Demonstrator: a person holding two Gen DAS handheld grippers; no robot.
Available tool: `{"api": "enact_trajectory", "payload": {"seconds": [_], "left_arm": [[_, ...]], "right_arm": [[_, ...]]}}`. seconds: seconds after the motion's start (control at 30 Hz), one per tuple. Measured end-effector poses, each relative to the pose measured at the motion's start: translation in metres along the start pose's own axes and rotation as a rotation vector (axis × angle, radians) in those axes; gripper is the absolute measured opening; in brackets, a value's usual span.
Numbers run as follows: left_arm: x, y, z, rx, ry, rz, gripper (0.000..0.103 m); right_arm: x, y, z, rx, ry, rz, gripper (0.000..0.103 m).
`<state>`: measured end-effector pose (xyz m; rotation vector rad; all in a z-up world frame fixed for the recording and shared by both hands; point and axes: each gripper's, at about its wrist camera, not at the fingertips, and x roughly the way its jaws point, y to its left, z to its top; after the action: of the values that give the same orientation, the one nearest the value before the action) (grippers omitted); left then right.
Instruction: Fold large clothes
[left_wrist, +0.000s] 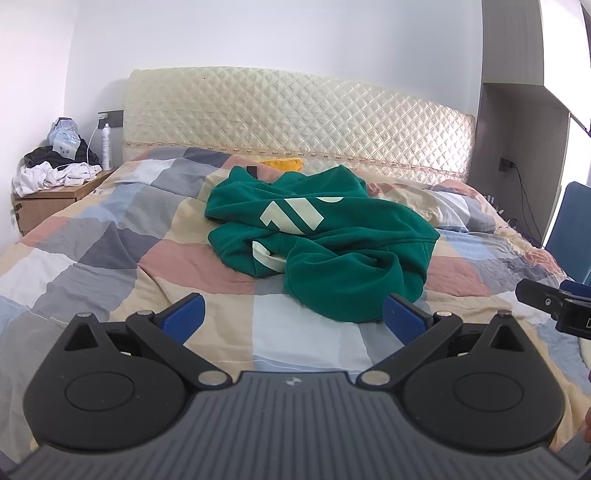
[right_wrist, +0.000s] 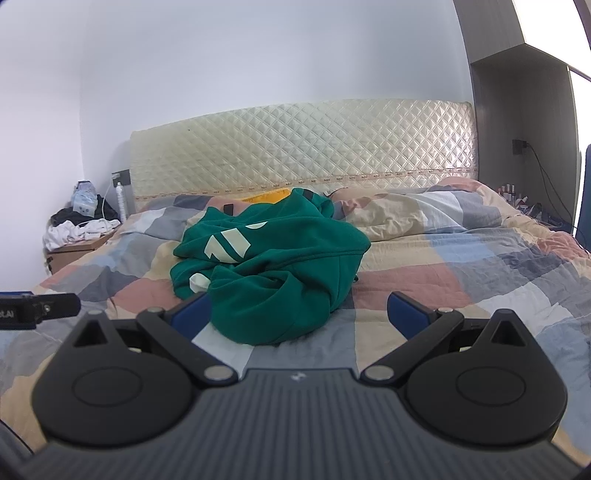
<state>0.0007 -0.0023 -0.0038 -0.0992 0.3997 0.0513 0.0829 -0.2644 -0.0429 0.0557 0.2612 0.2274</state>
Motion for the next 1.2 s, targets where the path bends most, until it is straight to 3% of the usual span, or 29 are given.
{"api": "enact_trajectory", "payload": {"seconds": [1.2], "left_arm": [[0.0004,-0.0016,0.0017,-0.002,-0.001,-0.006,0.103]], "right_arm": [[0.0043,-0.0041,-0.0033,0.008,0.007,-0.007,0.103]]}}
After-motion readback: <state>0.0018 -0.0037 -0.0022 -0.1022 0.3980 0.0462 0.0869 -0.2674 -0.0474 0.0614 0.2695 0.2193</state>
